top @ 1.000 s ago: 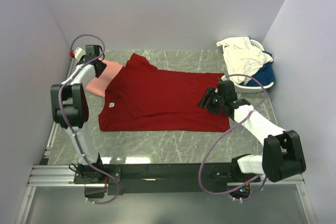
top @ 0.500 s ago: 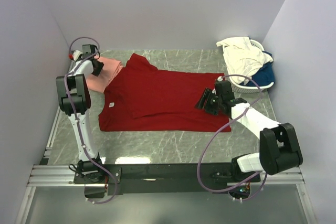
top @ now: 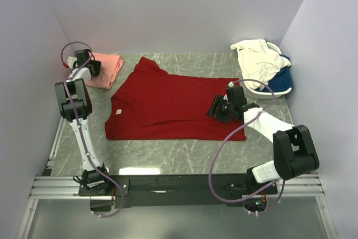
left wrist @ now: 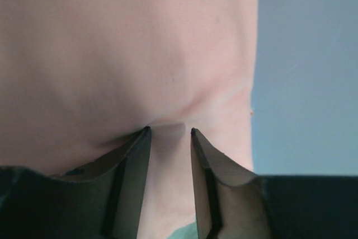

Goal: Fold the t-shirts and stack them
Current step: Fold the tshirt

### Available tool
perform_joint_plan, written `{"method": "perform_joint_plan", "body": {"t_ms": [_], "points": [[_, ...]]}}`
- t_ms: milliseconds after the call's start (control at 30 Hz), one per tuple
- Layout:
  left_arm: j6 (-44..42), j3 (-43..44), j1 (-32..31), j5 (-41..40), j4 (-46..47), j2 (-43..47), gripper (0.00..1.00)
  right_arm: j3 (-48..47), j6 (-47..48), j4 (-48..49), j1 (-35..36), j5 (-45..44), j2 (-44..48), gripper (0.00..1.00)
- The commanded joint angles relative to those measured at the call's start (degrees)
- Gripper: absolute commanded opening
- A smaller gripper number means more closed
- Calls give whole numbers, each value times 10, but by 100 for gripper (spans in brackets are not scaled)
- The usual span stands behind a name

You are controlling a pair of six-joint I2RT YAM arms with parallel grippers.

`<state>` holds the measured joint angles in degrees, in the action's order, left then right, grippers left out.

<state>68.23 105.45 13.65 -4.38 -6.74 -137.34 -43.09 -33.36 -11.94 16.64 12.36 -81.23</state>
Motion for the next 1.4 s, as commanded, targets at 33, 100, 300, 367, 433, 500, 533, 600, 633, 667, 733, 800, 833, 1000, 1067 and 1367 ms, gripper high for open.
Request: {"method": "perform_joint_plan", "body": {"t_ms": [33,100,300,367,433,500,533,600,633,667,733,800,833,1000,1067,1367], "points": [[48,-13,5,39,80,-38,44,-26,12,30,9,6,-11,63],[58,-17,6,50,120,-41,47,-27,15,32,11,6,-14,63],[28,-52,7,81,218,6,60,-30,19,35,16,2,-9,63],[8,-91,7,86,245,35,66,-35,18,35,16,2,-6,63],[-7,-117,6,90,270,81,69,-36,15,37,17,2,-2,63],[-34,-151,5,96,277,127,74,-37,12,39,18,-2,2,63],[-43,-161,4,96,275,142,75,-36,13,39,20,-5,4,63],[-70,-181,2,96,256,180,77,-36,14,36,21,-14,8,63],[-77,-188,-2,96,246,192,77,-34,14,35,22,-16,11,64],[-92,-204,-5,94,231,206,77,-34,14,33,22,-19,12,64],[-113,-223,-17,76,208,245,78,-32,14,31,22,-20,18,64],[-118,-242,-30,55,143,285,76,-29,10,29,23,-20,30,64],[-123,-253,-48,46,123,300,75,-27,9,27,23,-23,34,64],[-105,-341,-133,-103,-46,419,68,-27,1,7,23,-37,53,63],[-87,-379,-194,-170,-90,448,67,-28,-2,4,22,-44,59,63],[-33,-519,-354,-238,-197,572,64,-29,-2,-5,22,-37,78,63]]}}
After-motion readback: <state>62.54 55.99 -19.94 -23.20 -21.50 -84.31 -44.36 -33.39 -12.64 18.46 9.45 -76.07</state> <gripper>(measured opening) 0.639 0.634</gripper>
